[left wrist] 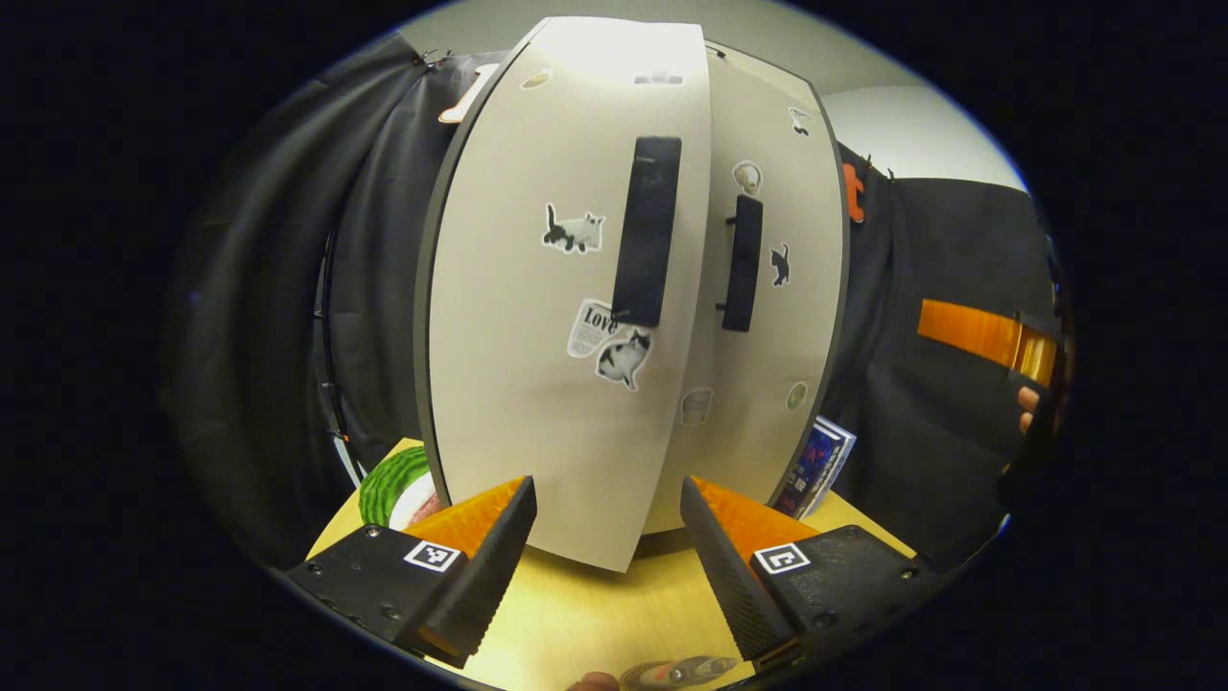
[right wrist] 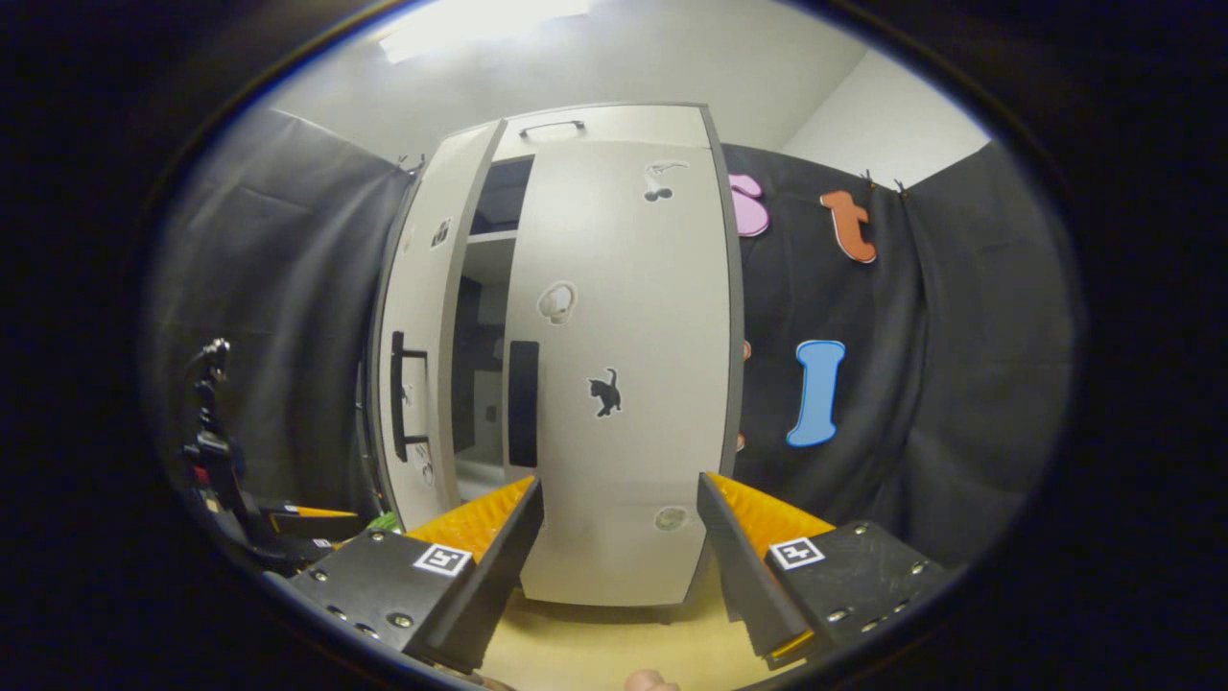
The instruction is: Grasp the bottle in the cabinet with the left hand and place it on the coaster, then close the right door with the right hand and the left door with the left hand.
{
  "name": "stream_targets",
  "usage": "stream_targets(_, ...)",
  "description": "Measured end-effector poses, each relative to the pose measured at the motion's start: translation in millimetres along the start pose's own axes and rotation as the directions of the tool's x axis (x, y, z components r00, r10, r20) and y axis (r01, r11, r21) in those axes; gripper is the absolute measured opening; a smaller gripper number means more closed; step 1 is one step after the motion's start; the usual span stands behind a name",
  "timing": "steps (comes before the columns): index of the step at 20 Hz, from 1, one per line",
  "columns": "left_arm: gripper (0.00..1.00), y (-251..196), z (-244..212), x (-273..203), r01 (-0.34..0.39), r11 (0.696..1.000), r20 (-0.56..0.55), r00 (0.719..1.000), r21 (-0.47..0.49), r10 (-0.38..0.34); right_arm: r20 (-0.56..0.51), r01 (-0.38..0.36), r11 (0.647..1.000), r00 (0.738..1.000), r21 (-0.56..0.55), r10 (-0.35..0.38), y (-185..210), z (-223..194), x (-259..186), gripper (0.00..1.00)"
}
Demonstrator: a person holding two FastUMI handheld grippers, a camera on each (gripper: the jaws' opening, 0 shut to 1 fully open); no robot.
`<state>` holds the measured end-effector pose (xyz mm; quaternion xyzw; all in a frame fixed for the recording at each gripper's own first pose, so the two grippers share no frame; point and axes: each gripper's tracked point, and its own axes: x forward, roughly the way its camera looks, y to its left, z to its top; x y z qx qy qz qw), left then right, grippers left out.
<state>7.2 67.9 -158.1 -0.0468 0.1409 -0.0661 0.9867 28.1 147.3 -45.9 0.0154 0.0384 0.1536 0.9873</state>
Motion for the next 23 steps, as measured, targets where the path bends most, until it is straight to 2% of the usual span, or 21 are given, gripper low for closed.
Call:
stream_targets(1,0.95,0.7,6.6,0.0,-0.014,1.0,0.008,1.0,0.0,0.014,0.002,0.003,1.0,1.0,-0.005,-0.003,-0.7,1.8,-0.6,0.97)
stream_targets(2,0.95,1.3,14.0,-0.7,-0.031,1.0,0.009,0.999,0.003,0.031,0.004,0.009,1.0,1.0,-0.008,-0.009,-1.5,2.7,-1.6,0.93)
stream_targets(3,0.95,2.3,20.5,-2.5,-0.052,0.999,0.006,0.999,0.011,0.052,0.005,0.017,1.0,1.0,-0.012,-0.017,-2.6,4.6,-2.6,0.93)
stream_targets(4,0.96,2.8,30.0,-4.4,-0.072,0.997,0.012,0.997,0.025,0.071,0.008,0.028,0.999,1.0,-0.014,-0.028,-4.1,6.9,-4.2,0.97)
stream_targets(8,0.95,-0.8,71.4,-12.7,-0.129,0.988,0.052,0.991,0.087,0.125,0.02,0.064,0.998,0.998,-0.025,-0.064,-8.0,19.9,-8.9,0.97)
stream_targets(15,0.96,-28.4,124.3,-32.5,-0.136,0.984,0.159,0.98,0.115,0.117,0.072,0.054,0.998,0.996,-0.035,-0.051,-1.0,41.7,-21.0,0.97)
stream_targets(17,0.93,-32.9,128.9,-37.5,-0.137,0.983,0.178,0.977,0.121,0.114,0.072,0.052,0.998,0.996,-0.033,-0.05,-3.1,42.3,-24.0,0.97)
stream_targets(19,0.97,-36.9,131.8,-38.9,-0.13,0.985,0.19,0.976,0.113,0.107,0.07,0.057,0.998,0.996,-0.031,-0.054,-5.9,41.7,-27.3,0.97)
stream_targets(20,0.97,-38.2,132.7,-39.6,-0.126,0.986,0.194,0.975,0.105,0.104,0.07,0.06,0.998,0.996,-0.031,-0.057,-8.1,41.6,-29.0,0.93)
stream_targets(23,0.96,-39.5,131.8,-41.6,-0.126,0.988,0.196,0.975,0.092,0.106,0.073,0.069,0.997,0.995,-0.028,-0.066,-13.9,43.1,-32.2,0.97)
